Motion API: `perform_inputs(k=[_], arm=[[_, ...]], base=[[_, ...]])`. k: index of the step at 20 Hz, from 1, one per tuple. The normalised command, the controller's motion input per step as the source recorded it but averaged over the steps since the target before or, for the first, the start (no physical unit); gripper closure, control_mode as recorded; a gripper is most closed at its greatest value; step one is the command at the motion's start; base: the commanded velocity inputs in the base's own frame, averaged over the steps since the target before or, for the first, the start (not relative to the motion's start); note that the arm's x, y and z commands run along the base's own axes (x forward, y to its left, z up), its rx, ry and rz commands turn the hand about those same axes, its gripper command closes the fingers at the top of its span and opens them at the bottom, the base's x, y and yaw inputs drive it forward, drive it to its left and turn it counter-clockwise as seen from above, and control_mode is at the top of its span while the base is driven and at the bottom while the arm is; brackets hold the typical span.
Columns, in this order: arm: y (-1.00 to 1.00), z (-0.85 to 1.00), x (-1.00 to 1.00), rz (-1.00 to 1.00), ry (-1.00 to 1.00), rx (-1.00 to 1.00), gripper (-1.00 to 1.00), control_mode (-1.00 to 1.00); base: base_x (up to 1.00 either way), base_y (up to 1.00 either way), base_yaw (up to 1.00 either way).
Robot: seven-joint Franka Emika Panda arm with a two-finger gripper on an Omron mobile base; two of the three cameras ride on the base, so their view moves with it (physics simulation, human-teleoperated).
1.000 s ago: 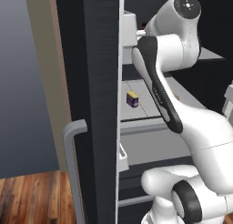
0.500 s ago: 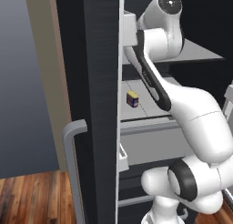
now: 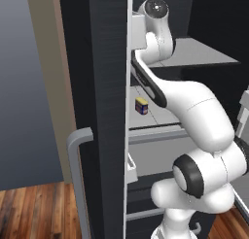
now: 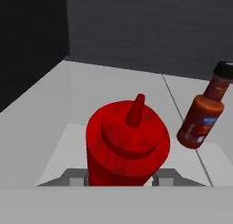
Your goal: Place the condiment bottle and ketchup from the counter to the top shelf of the fridge. If the existing items in the fridge are on the top shelf, move them to other shelves.
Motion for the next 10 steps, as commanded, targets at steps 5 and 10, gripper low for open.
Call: perform_inputs(k=[5, 10], arm=[[0.00, -0.26, 0.34, 0.00, 0.05, -0.08, 1.00, -1.00], [0.00, -0.20, 0.37, 0.00, 0.00, -0.03, 1.00, -1.00]], base=[[0.00, 0.00, 0.00], [0.00, 0.00, 0.00]])
